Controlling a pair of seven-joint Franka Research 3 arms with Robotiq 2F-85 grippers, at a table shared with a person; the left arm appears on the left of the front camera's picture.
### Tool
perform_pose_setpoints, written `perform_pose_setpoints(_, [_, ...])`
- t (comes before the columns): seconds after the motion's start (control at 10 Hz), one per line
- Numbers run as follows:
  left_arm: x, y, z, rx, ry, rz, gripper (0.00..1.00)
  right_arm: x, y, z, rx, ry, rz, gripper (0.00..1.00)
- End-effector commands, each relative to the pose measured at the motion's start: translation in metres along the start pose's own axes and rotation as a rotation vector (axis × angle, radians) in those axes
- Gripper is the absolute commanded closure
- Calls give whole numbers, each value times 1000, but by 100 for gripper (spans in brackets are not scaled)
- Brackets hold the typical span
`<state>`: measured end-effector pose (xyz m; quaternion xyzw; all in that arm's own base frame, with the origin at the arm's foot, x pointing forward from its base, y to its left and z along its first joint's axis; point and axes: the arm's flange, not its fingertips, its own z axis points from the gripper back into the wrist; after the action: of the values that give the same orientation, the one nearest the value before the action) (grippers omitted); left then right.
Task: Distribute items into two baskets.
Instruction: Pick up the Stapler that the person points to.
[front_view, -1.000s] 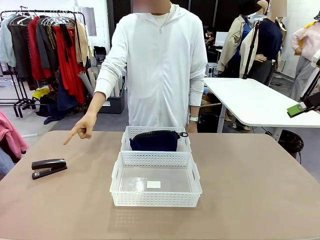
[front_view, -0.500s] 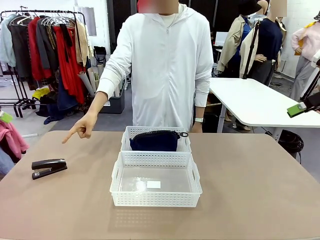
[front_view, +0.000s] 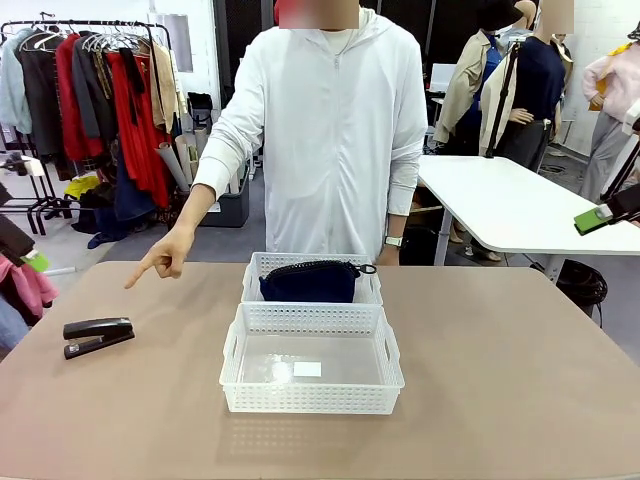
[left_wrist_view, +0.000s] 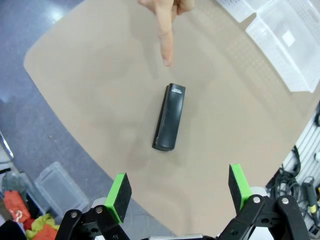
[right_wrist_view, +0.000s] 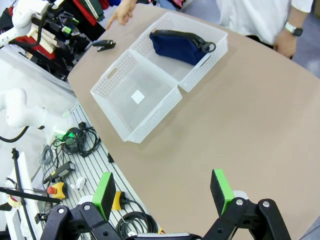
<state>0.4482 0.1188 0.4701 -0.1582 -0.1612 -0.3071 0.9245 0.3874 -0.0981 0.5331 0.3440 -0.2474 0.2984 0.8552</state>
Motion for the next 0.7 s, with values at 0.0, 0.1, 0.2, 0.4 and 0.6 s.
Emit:
perform_pose_setpoints(0.0, [9, 16, -5, 17, 45, -64, 0, 1, 1, 0, 1, -1, 0, 0])
perform_pose_setpoints(0.1, [14, 19, -12, 7, 74, -96, 0, 1, 1, 0, 1, -1, 0, 0])
perform_pose_setpoints(0.2, [21, 20, -21, -16, 105, -155, 0, 1, 1, 0, 1, -1, 0, 0])
perform_pose_setpoints(0.4, [31, 11, -38, -52, 144, -287, 0, 1, 1, 0, 1, -1, 0, 0])
perform_pose_setpoints(0.6, [38, 3, -51, -55, 177, -353, 0, 1, 1, 0, 1, -1, 0, 0])
